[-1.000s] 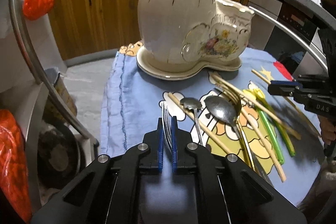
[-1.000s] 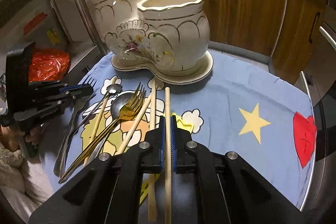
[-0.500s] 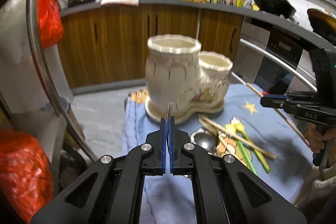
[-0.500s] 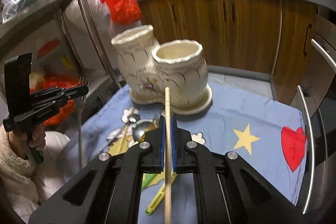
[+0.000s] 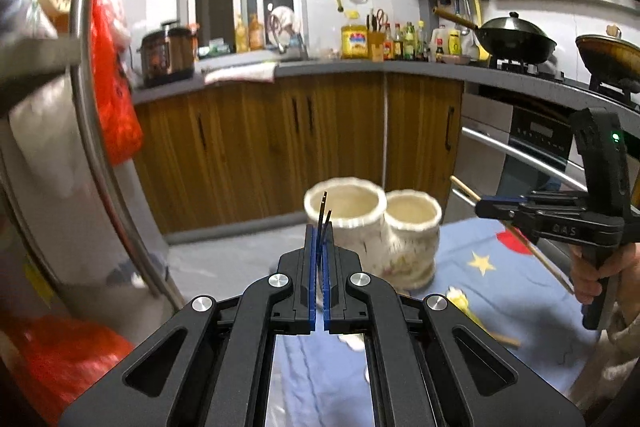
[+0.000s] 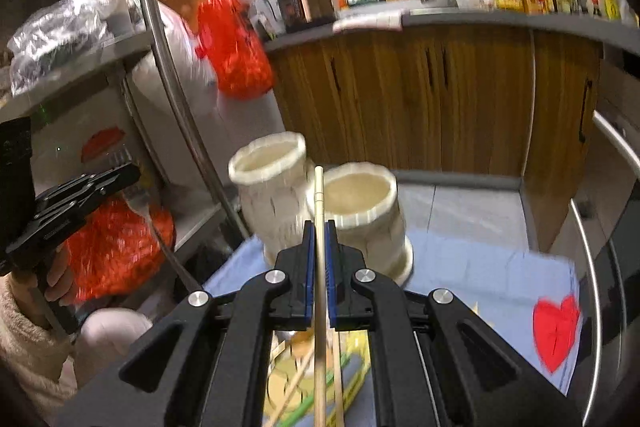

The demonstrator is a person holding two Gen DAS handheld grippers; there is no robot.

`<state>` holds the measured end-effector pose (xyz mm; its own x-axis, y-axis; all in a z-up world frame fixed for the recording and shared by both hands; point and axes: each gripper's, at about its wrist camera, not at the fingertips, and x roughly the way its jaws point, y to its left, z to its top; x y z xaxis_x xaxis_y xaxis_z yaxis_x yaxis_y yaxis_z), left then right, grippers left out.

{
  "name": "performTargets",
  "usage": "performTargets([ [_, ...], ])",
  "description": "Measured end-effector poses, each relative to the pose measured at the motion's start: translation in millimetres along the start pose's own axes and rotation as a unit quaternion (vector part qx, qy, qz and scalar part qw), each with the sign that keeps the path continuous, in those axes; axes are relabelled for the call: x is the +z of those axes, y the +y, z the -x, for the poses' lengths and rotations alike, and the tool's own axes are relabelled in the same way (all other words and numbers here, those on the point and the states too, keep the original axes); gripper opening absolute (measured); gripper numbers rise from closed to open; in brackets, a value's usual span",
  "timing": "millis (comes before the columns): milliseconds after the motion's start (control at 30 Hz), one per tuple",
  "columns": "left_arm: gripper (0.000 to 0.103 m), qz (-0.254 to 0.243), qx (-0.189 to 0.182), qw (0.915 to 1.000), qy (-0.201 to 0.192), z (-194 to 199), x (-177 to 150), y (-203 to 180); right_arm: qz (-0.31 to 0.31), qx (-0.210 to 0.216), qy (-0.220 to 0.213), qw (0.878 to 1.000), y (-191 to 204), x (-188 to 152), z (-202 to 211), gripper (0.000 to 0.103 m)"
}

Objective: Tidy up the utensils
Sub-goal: 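Lift the fork with the left tool while the right tool lifts the chopstick toward the holder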

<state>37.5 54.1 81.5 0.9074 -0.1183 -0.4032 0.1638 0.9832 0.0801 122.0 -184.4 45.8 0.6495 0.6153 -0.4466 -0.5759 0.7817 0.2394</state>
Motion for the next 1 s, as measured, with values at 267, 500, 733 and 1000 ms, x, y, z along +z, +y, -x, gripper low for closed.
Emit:
performTargets([
  [267, 0.003, -0.011, 0.004, 0.9997, -0.02, -0.7, 55.4, 7.5, -0.016, 0.01, -0.076, 0.997, -6.7, 54.4, -26.3, 0.005],
  [500, 0.003, -0.017, 0.019, 0.9987, -0.045, -8.7, 100.5, 11.0, -0.047, 0.014, -0.117, 0.992, -16.5, 79.4, -62.2, 0.005],
  [733, 0.003, -0.021, 0.034, 0.9988, -0.029, -39.3, 111.9, 13.4, -0.056, -0.013, -0.138, 0.989, -27.9, 92.2, -89.8, 0.005],
  [1000, 0.003, -0.017, 0.036, 0.999, -0.018, -57.0, 104.2, 22.1, -0.091, -0.023, -0.136, 0.986, -57.6, 90.8, -107.0, 0.005],
])
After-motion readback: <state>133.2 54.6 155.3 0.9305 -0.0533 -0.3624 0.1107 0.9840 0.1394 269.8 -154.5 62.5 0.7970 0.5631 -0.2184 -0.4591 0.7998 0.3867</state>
